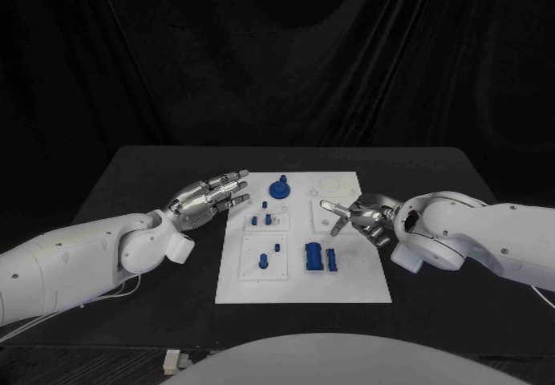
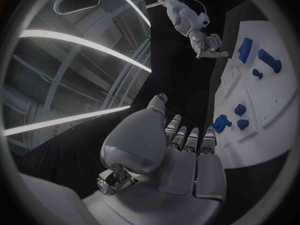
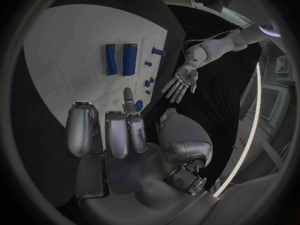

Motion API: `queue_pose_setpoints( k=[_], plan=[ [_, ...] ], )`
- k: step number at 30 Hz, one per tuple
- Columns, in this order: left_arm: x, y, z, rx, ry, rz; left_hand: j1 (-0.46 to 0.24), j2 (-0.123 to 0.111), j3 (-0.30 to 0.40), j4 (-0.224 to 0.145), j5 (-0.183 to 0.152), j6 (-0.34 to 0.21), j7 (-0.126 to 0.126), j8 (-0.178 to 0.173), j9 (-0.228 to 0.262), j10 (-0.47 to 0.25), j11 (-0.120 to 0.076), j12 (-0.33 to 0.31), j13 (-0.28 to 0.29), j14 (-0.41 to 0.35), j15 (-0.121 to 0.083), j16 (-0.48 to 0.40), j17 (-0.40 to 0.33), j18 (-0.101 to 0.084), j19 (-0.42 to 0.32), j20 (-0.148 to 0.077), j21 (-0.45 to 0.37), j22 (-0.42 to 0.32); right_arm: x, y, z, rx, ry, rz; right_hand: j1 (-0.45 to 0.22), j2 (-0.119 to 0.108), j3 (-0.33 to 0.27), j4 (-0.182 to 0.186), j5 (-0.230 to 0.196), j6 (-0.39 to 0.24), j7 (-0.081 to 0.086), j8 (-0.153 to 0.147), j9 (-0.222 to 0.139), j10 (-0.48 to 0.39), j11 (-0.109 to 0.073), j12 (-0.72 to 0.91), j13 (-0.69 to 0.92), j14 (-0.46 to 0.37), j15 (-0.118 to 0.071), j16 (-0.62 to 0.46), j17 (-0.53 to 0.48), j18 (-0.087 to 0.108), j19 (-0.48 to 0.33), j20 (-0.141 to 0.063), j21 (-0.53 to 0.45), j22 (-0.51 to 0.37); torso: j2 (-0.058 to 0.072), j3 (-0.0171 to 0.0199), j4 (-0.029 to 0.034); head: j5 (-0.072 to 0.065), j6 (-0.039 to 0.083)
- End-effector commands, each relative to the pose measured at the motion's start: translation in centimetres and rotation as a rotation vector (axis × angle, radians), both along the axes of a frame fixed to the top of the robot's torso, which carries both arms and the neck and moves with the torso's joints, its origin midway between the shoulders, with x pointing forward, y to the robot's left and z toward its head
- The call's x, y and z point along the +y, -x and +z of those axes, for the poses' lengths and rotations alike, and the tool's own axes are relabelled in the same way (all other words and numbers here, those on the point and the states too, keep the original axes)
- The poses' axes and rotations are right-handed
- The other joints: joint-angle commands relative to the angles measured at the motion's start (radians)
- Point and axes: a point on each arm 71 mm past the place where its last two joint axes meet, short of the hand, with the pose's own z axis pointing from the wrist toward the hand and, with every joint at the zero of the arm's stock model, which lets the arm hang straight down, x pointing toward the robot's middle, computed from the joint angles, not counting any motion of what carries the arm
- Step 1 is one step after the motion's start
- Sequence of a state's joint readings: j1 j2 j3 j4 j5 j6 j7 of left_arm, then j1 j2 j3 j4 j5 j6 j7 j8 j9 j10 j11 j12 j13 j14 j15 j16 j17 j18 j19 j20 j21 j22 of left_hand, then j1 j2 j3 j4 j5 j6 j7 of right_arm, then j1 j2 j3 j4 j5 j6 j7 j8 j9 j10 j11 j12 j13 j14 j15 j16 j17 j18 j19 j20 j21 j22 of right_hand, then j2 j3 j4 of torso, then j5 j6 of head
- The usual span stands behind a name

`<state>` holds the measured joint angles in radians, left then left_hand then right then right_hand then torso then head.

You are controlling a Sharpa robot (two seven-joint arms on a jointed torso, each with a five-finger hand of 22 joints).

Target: Assemble the parts on the task board

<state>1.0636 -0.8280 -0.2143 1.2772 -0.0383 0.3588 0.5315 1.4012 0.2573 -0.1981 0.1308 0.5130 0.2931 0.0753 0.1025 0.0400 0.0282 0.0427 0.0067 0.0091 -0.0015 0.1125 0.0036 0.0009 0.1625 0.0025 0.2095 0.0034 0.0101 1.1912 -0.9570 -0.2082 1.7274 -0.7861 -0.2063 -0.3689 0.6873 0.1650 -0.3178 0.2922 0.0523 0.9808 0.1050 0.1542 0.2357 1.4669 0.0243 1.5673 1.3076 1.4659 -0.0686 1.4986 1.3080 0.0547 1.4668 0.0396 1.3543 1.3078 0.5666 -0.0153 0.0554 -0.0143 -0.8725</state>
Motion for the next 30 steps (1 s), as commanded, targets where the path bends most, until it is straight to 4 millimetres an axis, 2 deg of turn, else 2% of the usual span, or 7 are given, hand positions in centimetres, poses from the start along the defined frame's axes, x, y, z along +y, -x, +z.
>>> queue_pose_setpoints(
  k=[1,7,14,30],
  plan=[
    [-0.1,0.0,0.1,-0.007,0.022,0.001,0.0,0.007,-0.001,-0.005,0.005,0.002,0.005,0.004,0.002,0.001,0.005,0.006,0.001,0.002,0.006,-0.004,-0.001,0.008,0.0,0.009,0.0,0.001,0.4,0.4,-0.5,0.019,-0.009,0.052,-0.001,0.013,-0.015,0.0,-0.004,-0.006,0.002,-0.008,-0.008,0.104,0.006,0.004,0.263,0.071,0.006,0.007,0.065,-0.006,0.025,0.006,0.006,0.199,0.002,-0.0002,0.0008,-0.001,0.0],
    [-0.2,0.0,0.1,-0.007,0.023,-0.001,0.0,0.007,-0.001,-0.005,0.005,0.002,0.005,0.004,0.002,0.001,0.005,0.006,0.001,0.002,0.006,-0.004,-0.001,0.008,0.0,0.009,0.0,0.001,0.8,0.7,-1.3,0.041,0.014,0.081,-0.003,0.021,-0.033,0.0,-0.004,-0.011,0.003,-0.017,-0.02,0.104,0.008,0.004,0.263,0.072,0.007,0.009,0.071,-0.006,0.023,0.007,0.005,0.198,0.002,-0.0002,0.001,-0.003,0.0],
    [-0.3,0.1,0.1,-0.006,0.027,-0.005,0.0,0.007,-0.001,-0.005,0.005,0.002,0.005,0.004,0.002,0.001,0.005,0.006,0.001,0.002,0.006,-0.004,-0.001,0.008,0.0,0.009,0.0,0.001,0.8,0.8,-2.0,0.046,0.043,0.088,-0.002,0.022,-0.045,-0.001,-0.004,-0.011,0.004,-0.021,-0.026,0.104,0.009,0.004,0.263,0.071,0.008,0.007,0.063,-0.004,0.02,0.008,-0.001,0.196,0.001,-0.0003,0.0003,0.003,0.0],
    [-0.2,0.2,-0.2,-0.001,0.027,-0.006,0.0,0.008,0.0,-0.008,0.007,-0.001,0.006,0.004,0.001,0.0,0.007,0.006,0.001,0.002,0.005,-0.004,-0.001,0.009,0.0,0.008,0.0,0.001,0.4,0.9,-2.6,0.061,0.103,0.088,0.017,0.032,-0.059,-0.003,-0.001,-0.005,0.009,-0.025,-0.039,0.104,0.013,0.004,0.263,0.068,0.01,0.003,0.051,-0.002,0.015,0.01,-0.01,0.193,0.002,-0.0003,0.0006,0.001,0.0]
  ],
)
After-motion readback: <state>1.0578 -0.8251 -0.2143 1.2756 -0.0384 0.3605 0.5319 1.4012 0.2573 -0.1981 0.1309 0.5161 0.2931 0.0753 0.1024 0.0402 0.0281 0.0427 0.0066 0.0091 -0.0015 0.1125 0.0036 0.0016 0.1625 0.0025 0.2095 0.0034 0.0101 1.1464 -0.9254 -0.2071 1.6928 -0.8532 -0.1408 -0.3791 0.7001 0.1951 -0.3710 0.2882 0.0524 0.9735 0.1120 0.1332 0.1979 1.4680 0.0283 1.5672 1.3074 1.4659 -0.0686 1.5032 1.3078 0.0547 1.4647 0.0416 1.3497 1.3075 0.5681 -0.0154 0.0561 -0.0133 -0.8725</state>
